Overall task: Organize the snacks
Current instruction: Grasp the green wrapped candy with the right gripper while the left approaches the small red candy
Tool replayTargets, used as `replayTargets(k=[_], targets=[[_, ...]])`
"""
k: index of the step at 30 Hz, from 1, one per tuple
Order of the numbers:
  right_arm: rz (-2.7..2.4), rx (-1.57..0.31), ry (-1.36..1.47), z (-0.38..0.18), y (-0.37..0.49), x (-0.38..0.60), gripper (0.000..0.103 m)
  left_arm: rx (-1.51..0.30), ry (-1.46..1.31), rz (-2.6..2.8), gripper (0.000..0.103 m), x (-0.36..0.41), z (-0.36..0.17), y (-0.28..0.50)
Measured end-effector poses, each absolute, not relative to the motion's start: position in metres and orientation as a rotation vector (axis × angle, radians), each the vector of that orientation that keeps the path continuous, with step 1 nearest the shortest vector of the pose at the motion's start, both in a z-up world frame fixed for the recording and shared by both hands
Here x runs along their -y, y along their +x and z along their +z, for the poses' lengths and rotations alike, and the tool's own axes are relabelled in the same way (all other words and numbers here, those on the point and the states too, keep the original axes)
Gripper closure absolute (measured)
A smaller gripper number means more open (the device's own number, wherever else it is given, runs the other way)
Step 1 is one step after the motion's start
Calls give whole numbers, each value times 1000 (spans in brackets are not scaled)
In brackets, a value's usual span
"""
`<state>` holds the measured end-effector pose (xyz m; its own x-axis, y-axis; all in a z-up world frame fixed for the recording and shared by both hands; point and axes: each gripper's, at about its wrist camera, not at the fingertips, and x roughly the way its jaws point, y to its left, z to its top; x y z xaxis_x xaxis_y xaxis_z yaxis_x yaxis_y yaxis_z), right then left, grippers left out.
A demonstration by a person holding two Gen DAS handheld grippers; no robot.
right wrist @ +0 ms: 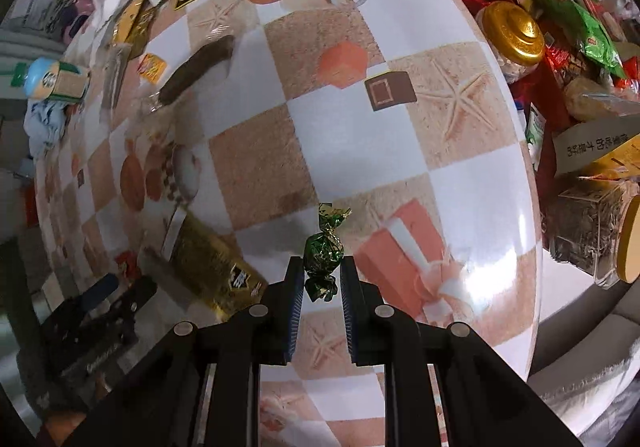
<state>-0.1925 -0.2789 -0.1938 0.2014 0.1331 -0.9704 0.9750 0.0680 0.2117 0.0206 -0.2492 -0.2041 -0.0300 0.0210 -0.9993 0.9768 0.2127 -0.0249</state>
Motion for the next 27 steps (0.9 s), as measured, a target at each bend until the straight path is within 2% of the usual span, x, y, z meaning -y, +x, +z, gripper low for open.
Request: replayTargets(k=[1, 2, 3, 5, 13, 27], targets=[[-932, -1178, 1323, -191, -191, 275, 83, -1328, 1063, -1059, 39, 251, -204, 20], [-930, -1178, 1317, -188, -191, 272, 83, -1317, 1065, -1064, 47, 252, -202, 19], [-926, -1180, 1309, -186, -188, 268, 83, -1308, 1064, -1072, 60, 253, -201, 18], [-917, -1186, 1293, -181, -183, 259, 83, -1299, 1064, -1090, 77, 255, -198, 20], [-875, -1230, 1209, -166, -164, 235, 83, -1287, 1039, -1110, 77, 233, -185, 29], [-765, -1284, 1143, -158, -128, 170, 83, -1276, 1004, -1121, 77, 149, -150, 52]])
